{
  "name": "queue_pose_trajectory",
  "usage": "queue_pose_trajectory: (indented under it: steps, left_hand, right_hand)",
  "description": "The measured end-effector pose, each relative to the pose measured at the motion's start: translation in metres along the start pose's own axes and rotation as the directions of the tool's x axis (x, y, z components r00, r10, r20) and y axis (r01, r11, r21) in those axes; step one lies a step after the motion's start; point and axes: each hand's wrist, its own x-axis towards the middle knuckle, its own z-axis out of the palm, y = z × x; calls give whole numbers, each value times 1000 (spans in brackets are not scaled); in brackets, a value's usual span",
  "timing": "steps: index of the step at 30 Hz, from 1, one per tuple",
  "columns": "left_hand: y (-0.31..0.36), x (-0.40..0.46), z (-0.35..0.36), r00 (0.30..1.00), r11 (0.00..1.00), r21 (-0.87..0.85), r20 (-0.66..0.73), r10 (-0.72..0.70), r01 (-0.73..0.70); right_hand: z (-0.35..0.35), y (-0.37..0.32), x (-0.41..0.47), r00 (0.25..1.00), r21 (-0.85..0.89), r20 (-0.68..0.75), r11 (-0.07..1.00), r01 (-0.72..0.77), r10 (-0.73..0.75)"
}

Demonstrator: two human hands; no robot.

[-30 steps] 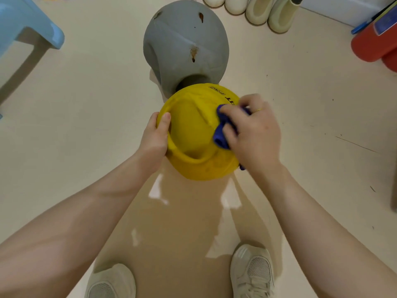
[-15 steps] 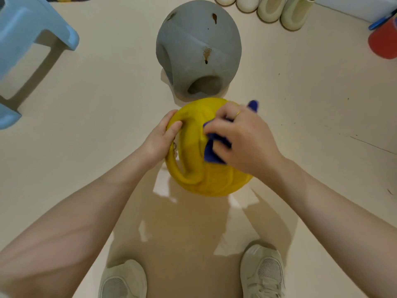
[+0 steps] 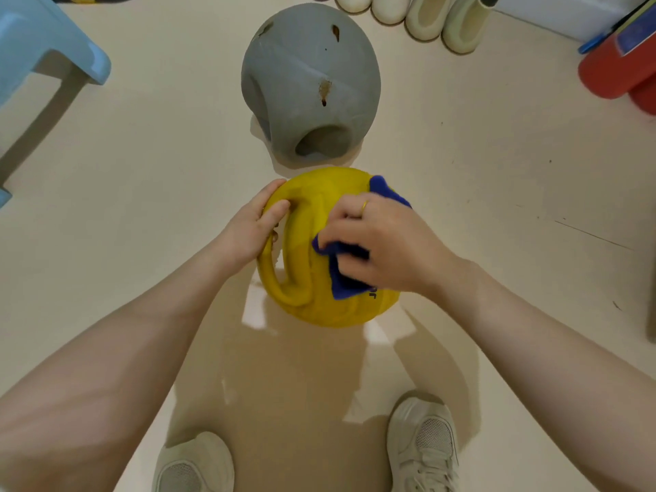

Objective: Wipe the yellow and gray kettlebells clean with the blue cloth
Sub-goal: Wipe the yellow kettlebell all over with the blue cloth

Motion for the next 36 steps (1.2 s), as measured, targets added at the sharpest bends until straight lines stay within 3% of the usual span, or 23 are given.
queue_pose_trajectory:
  steps: [1,3,4,5,8,10,12,16,18,21,22,25,27,29,32,33,36]
  left_hand:
    - [0,1,0,1000,1000,10,5,10,-10]
    - [1,1,-3,999,997,80,42,15,-18]
    - [1,1,-5,998,991,130,64,4,-13]
    - [2,3,-10,997,979,204,78,-13,-3]
    - [23,-5,-11,997,911,410,-83,-6,40]
    - [38,-23,2,981,960,274,-161,106,-59]
    - [48,-46,20,987,983,135,-85,138,-126]
    - [33,-53,25,985,856,488,65,163,-174]
    - [36,-50,20,990,871,472,83,114,-140]
    - [41,-45,16,996,908,409,60,70,-88]
    - [42,-42,14,996,908,411,60,61,-80]
    - [41,-35,1,995,904,420,81,51,-81]
    - [39,-33,-11,994,932,355,109,31,-68]
    - [38,-34,-21,989,965,257,150,16,-55]
    - [38,-39,-28,990,982,174,126,56,-77]
    - [35,-40,-30,993,975,201,99,70,-89]
    - [30,-45,-33,987,939,302,67,149,-162]
  right_hand:
    - [2,7,4,987,41,-109,993,-113,116]
    - [2,21,10,837,193,-304,890,-413,454]
    - [3,26,11,761,259,-334,831,-493,556]
    - [4,27,10,746,268,-343,821,-504,570]
    - [11,17,2,843,144,-334,907,-396,421]
    - [14,13,3,788,217,-344,860,-462,510]
    - [14,10,5,760,299,-334,827,-475,557]
    - [7,14,-5,945,261,-217,947,-187,246]
    - [8,24,-5,918,318,-248,921,-224,308]
    - [11,32,6,724,459,-325,771,-441,608]
    - [11,32,8,704,449,-324,758,-473,631]
    - [8,17,0,878,334,-273,895,-297,393]
    - [7,12,-3,951,293,-204,942,-166,231]
    - [9,18,5,936,306,-207,928,-214,284]
    - [12,33,21,768,355,-287,808,-470,572]
    - [13,34,23,747,358,-279,787,-503,604]
    - [9,20,21,864,337,-213,864,-374,456]
